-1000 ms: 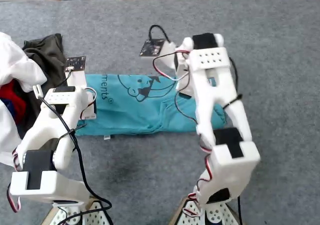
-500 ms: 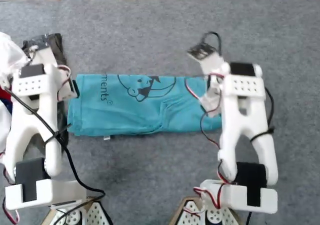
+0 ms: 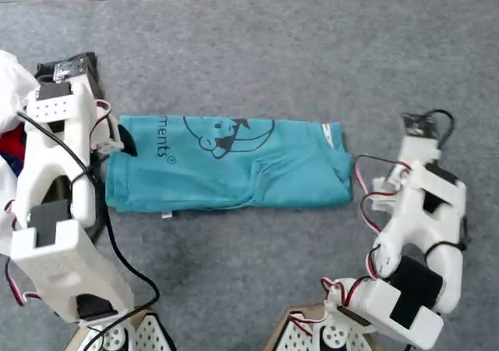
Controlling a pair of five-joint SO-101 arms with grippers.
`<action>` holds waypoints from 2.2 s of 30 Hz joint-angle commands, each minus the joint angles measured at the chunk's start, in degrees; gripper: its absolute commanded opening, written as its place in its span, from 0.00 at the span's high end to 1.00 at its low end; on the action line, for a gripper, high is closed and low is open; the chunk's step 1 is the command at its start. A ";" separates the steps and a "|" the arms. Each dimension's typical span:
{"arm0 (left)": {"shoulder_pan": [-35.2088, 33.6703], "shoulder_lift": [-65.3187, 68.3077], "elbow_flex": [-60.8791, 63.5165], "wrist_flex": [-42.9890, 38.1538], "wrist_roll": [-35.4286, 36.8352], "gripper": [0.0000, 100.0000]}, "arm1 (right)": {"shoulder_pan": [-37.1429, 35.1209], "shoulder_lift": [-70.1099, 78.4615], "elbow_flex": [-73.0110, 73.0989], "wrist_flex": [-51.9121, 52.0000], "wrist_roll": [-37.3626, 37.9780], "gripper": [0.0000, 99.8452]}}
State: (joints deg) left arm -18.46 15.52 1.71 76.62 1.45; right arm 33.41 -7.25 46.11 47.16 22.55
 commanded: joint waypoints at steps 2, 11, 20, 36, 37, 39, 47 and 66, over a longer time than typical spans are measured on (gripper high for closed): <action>-3.30 2.37 -4.44 0.53 -4.84 0.71 | 1.85 -2.51 2.59 -4.66 -0.35 0.99; -3.03 9.58 -3.82 0.09 -8.44 0.71 | 1.32 -2.51 3.30 -6.15 -0.35 0.99; -2.95 15.56 -4.53 -0.70 -8.35 0.83 | 1.32 -2.42 3.47 -6.15 -0.44 0.99; 12.44 15.30 -11.47 6.68 -10.64 0.97 | 1.58 -2.51 4.18 -8.35 -2.81 0.99; 13.67 15.30 -12.70 7.65 -10.46 0.97 | 1.58 -2.51 4.18 -8.35 -3.08 0.99; 16.13 15.30 -15.52 9.41 -10.46 0.97 | 1.76 -2.51 4.18 -8.53 -3.25 0.99; 26.68 15.30 -27.82 16.62 -6.42 0.97 | 1.76 -2.51 4.18 -8.53 -3.25 0.99; 50.86 16.00 -44.09 14.42 4.31 0.97 | 7.30 -2.51 3.03 -10.99 -9.32 0.99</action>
State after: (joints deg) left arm 29.80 32.04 -39.96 93.85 2.24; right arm 39.56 -7.43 50.24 37.05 13.67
